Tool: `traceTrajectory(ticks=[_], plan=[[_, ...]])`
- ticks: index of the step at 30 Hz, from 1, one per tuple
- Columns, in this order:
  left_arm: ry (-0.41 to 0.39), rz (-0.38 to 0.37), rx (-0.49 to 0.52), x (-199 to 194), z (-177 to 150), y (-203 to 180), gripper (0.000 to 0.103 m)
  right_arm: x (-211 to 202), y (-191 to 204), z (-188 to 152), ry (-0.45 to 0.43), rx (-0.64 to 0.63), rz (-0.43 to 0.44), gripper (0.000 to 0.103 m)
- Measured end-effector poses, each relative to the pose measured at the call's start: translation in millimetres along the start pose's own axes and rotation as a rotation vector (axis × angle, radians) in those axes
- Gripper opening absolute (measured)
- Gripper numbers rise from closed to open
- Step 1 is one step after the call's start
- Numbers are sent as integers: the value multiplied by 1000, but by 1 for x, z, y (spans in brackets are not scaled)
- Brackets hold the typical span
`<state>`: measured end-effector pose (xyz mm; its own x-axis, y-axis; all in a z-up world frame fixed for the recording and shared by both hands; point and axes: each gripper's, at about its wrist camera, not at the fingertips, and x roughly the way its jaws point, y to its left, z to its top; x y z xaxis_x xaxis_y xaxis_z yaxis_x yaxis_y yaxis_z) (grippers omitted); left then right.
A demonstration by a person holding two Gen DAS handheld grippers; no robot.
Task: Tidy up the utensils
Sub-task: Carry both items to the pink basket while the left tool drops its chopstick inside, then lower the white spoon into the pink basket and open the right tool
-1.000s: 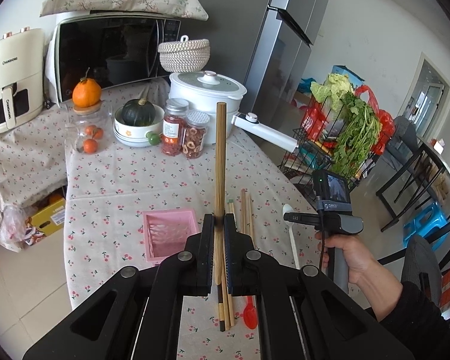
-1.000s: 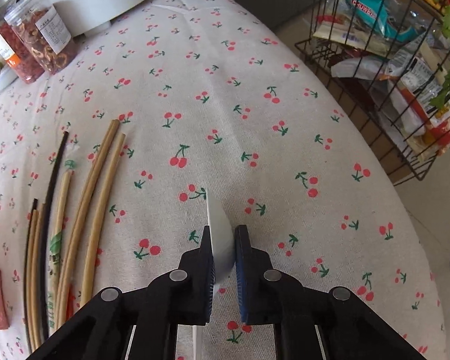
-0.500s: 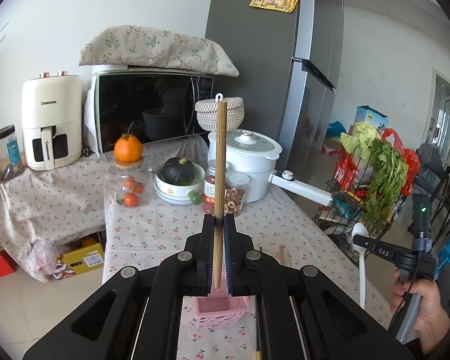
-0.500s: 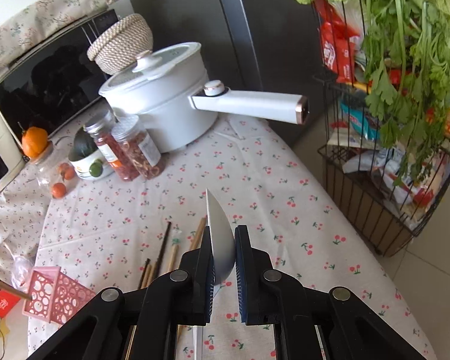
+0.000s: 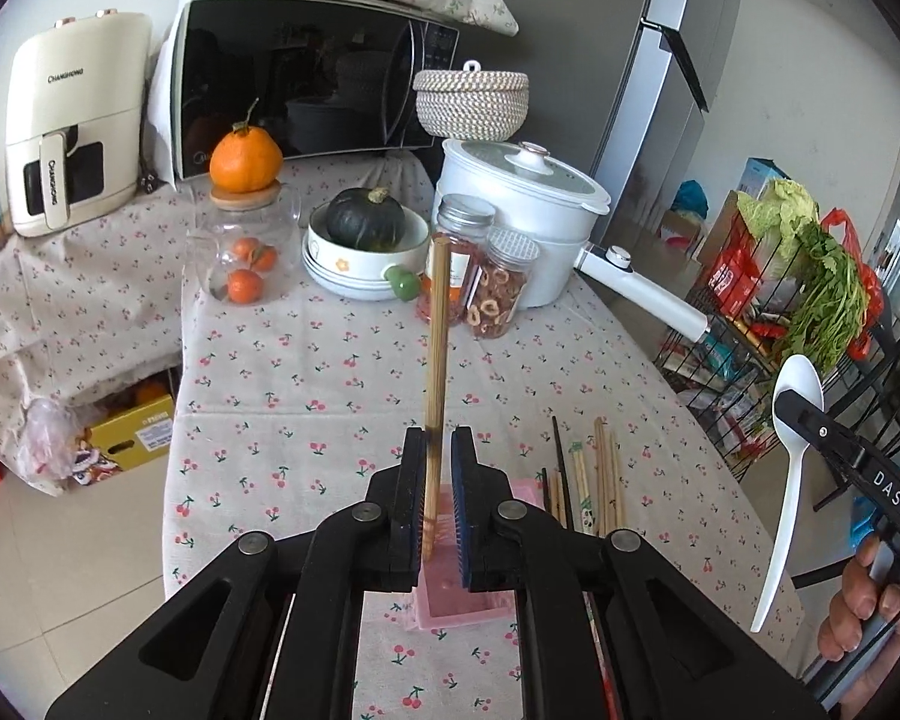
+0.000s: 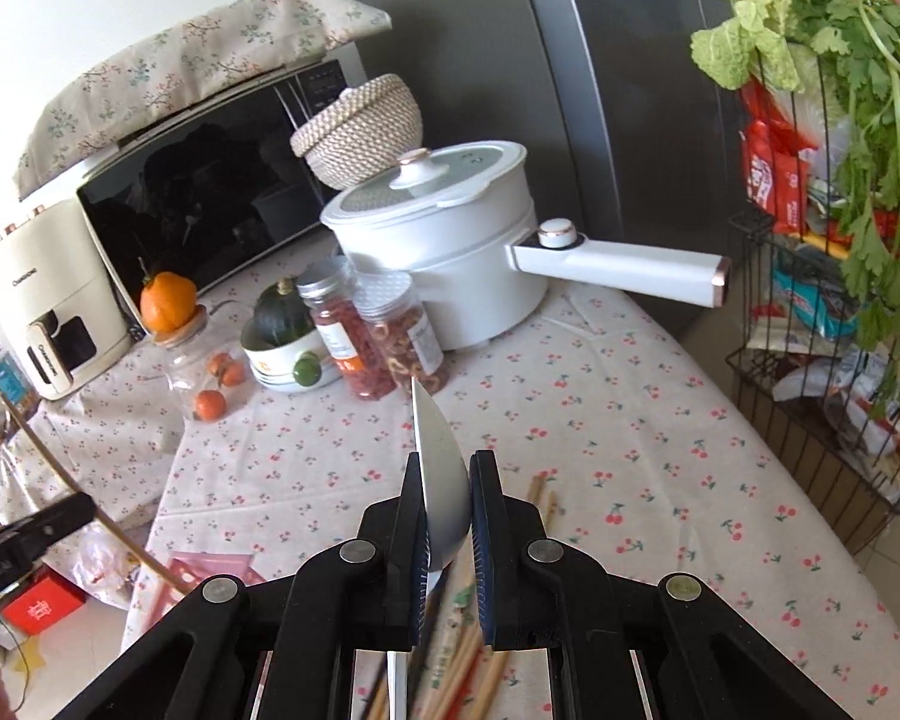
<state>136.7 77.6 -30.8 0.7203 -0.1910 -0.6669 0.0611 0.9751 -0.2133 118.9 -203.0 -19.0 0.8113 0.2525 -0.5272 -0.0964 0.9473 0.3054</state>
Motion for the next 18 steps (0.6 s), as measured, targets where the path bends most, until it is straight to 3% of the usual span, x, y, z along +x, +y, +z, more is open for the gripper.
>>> traceTrajectory(ticks=[1,3,5,11,18], plan=[[6,-1,-16,0,0,2,27,0,6,0,-11,4,14,10],[-1,-9,-51,-6,-2,7,53,0,20,-2,-34,14,42,10],[2,-12,-86,-13,-4,13,60,3,33,-4,-52,26,65,10],[85,26,-178,-23,-15,43,64,21,77,-10,-96,39,96,10],[137,77,-215,-27,-29,80,64,44,137,-13,-202,-74,33,10]])
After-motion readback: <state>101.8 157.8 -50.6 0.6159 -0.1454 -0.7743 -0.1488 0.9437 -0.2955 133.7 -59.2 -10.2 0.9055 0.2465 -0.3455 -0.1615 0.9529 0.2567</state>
